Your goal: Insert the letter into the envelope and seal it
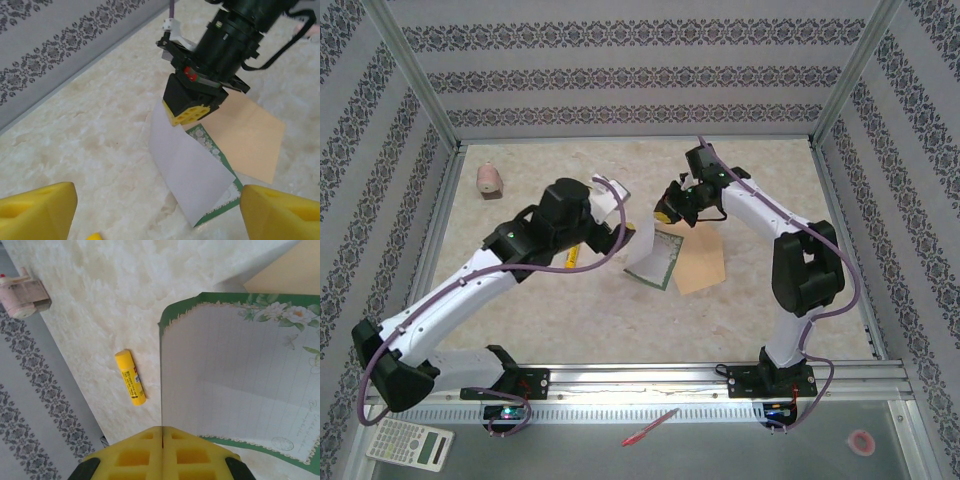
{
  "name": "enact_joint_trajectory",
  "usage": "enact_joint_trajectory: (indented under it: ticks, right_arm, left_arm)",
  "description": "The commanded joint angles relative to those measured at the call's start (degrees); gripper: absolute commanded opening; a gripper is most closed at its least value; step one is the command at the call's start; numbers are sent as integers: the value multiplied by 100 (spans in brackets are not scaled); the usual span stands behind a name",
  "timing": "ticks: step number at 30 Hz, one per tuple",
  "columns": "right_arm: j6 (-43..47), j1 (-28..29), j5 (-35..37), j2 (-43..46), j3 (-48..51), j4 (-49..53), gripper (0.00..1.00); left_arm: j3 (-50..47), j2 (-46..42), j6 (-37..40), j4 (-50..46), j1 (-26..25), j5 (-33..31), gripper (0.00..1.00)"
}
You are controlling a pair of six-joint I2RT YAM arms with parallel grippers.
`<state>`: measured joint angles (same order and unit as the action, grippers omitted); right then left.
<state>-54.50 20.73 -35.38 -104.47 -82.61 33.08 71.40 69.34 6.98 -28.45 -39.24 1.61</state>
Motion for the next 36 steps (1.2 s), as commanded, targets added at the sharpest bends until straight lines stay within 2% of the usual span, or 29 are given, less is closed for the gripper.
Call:
enact_joint_trajectory:
  ticks: [1, 4, 9, 14, 18, 21, 26, 36]
  right_arm:
    - [412, -42, -25, 315, -249, 49, 0]
    - [626, -37, -172, 438, -355, -18, 0]
    - [827, -88, -598, 643, -475, -257, 0]
    - [919, -138, -1192, 725, -643, -497, 0]
    - [965, -101, -1493, 765, -848, -575, 0]
    - [920, -101, -1607, 795, -939, -606, 0]
    - [700, -70, -1709, 796, -1079, -787, 0]
    - [458, 189, -1737, 656, -1499, -972, 0]
  left_arm:
    - [28, -79, -555, -203, 455, 656, 87]
    - [-200, -74, -933, 69, 1012, 1313, 95]
    - [-541, 108, -1580, 630, 1928, 2255, 100]
    - [-575, 490, -2070, 1087, 2394, 3053, 100]
    - [-794, 821, -2724, 1940, 2727, 3694, 100]
    - [-919, 944, -3085, 2483, 2840, 4076, 100]
    - [-1066, 1060, -3177, 2766, 2859, 4123, 100]
    - [-1345, 1414, -3897, 3824, 2934, 4509, 100]
